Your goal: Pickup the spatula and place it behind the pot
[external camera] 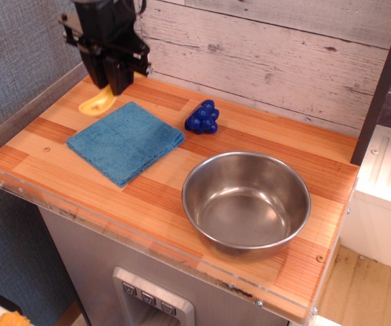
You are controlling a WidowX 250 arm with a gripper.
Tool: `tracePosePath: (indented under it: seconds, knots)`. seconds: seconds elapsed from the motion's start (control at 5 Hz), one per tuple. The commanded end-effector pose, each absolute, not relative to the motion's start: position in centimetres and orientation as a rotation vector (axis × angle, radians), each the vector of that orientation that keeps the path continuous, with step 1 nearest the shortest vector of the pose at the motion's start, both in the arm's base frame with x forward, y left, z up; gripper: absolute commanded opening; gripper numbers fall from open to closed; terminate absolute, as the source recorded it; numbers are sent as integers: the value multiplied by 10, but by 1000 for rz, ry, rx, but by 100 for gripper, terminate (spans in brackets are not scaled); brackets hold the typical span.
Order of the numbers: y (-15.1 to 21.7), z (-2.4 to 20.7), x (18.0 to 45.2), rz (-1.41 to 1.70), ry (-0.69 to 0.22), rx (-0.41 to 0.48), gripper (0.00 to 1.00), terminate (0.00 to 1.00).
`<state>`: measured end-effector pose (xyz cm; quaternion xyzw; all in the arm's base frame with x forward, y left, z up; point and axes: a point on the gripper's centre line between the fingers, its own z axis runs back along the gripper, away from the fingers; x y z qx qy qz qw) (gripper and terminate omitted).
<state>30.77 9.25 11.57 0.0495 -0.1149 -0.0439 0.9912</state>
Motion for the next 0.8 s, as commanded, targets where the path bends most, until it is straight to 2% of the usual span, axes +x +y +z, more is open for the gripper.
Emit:
tracePosePath:
  seconds: [0.0,0.2,0.6]
  knots:
    - [9,125,354,-169,-244,11,0,0]
    - [-25,113,382,-158,-238,6,0,0]
    - [-43,87,391,-73,-180,1,0,0]
